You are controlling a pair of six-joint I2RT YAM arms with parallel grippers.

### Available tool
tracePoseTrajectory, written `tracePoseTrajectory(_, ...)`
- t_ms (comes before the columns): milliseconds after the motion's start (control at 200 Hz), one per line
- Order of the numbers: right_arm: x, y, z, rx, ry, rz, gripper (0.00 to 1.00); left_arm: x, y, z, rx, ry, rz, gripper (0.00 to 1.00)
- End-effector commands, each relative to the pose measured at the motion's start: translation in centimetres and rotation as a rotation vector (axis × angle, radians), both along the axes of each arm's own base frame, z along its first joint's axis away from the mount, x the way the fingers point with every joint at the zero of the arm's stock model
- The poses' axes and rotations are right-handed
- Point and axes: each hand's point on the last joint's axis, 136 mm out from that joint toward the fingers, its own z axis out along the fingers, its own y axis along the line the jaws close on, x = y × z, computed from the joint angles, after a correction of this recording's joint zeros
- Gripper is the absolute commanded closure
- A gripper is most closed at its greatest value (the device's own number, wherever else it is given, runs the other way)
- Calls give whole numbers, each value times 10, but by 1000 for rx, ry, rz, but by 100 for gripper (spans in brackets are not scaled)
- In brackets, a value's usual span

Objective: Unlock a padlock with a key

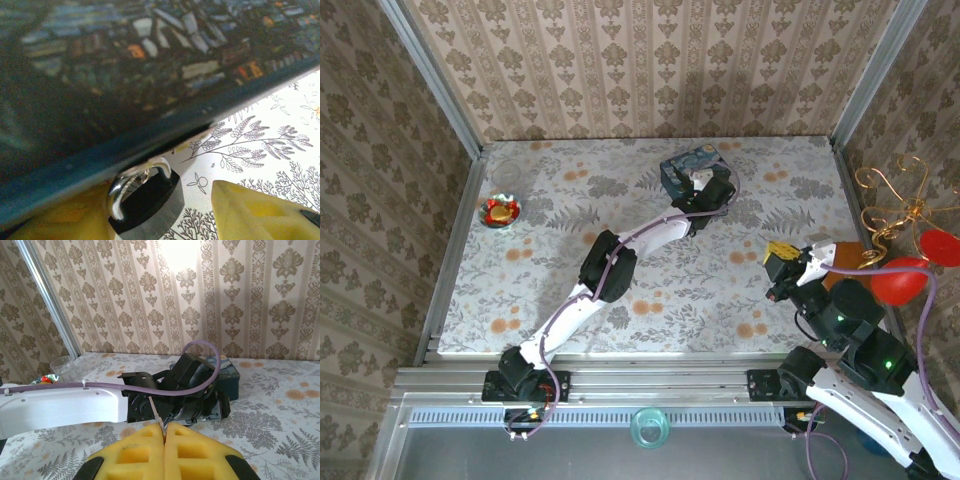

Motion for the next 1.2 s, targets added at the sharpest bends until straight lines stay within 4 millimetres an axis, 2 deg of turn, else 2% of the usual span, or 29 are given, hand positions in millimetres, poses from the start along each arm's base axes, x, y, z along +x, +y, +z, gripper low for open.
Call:
tracePoseTrajectory(0, -1, -1, 4, 28, -23, -2, 100, 10, 25, -20, 50, 20, 101, 52)
tracePoseTrajectory(205, 0, 2, -2, 40, -3, 10, 100, 22, 35, -23, 20, 38, 122, 70)
tracePoseTrajectory(350, 2, 2, -6, 49, 23, -1, 100, 23, 46, -16, 16, 36, 132, 82)
tracePoseTrajectory(440, 5, 3, -10, 60, 51, -12, 100, 20, 60, -13, 12, 26, 143, 88)
tracePoseTrajectory(610, 12, 10, -18, 91, 120, -16, 100, 12, 82, 6, 18, -17, 116, 95)
tracePoseTrajectory(725, 18, 20, -25, 122, 173, -5, 100, 3, 103, 16, 14, -34, 88, 96)
tracePoseTrajectory(965, 33, 43, -47, 209, 299, 7, 100, -36, 163, 18, -30, -11, 62, 97)
tracePoseTrajectory(1020, 36, 49, -54, 235, 330, 11, 100, -49, 178, 13, -39, 11, 57, 97)
tracePoseTrajectory(1195, 46, 72, -79, 334, 438, 33, 100, -96, 219, 14, -29, 47, 50, 97)
